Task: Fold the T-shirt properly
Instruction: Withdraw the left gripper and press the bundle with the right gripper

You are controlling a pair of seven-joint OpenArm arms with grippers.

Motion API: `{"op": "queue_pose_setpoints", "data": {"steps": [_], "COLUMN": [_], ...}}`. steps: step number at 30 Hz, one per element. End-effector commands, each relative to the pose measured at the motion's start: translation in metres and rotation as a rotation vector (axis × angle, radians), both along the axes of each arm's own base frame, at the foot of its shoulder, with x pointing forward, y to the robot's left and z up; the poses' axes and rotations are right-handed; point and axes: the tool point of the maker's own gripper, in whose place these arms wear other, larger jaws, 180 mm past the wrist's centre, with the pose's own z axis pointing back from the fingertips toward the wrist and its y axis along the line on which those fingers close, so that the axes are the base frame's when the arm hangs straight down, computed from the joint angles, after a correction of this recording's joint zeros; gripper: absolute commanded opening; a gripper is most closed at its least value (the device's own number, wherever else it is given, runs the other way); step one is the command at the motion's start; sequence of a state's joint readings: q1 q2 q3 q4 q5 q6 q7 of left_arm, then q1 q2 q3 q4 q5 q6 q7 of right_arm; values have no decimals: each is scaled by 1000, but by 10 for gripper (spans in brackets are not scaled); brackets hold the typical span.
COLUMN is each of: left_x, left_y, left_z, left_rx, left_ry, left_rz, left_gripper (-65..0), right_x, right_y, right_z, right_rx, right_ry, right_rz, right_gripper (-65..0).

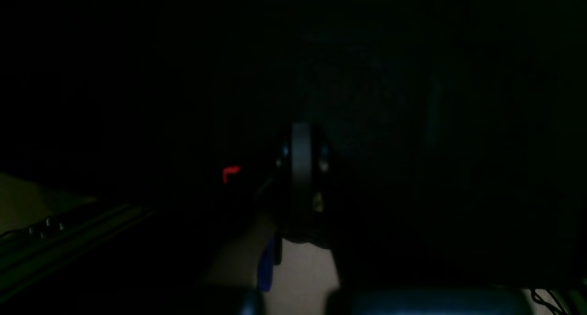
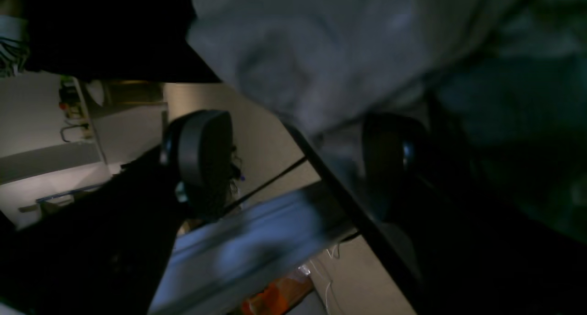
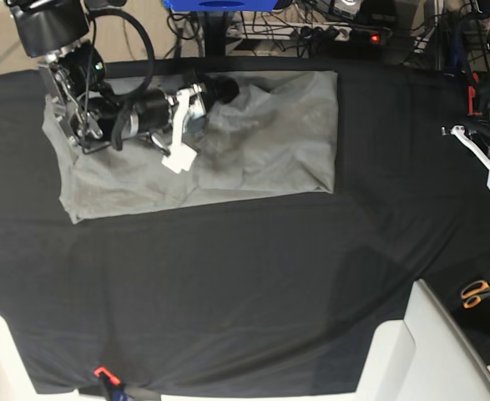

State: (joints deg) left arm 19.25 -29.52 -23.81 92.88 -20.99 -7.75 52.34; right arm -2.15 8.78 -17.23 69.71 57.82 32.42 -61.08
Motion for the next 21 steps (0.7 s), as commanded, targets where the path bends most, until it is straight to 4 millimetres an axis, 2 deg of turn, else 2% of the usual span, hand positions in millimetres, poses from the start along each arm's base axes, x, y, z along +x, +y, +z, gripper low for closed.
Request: {"op": "queue_pose_setpoints", "data": {"steps": [1, 12, 21], "left_x": [6, 5, 4], "left_y": [7, 7, 8], "left_z": [12, 11, 10], "left_rx": [31, 31, 32], "left_ry": [-25, -20, -15], "left_rz": [-7, -7, -5], "left_gripper": [-650, -650, -650], "right_x": [11, 10, 8], "right_y": [1, -8, 2], "right_z": [7, -4, -5], "right_rx": [20, -5, -10], "right_ry": [-29, 12, 5], "right_rz": [-6, -16, 4], "right_gripper": [-230, -230, -231]}}
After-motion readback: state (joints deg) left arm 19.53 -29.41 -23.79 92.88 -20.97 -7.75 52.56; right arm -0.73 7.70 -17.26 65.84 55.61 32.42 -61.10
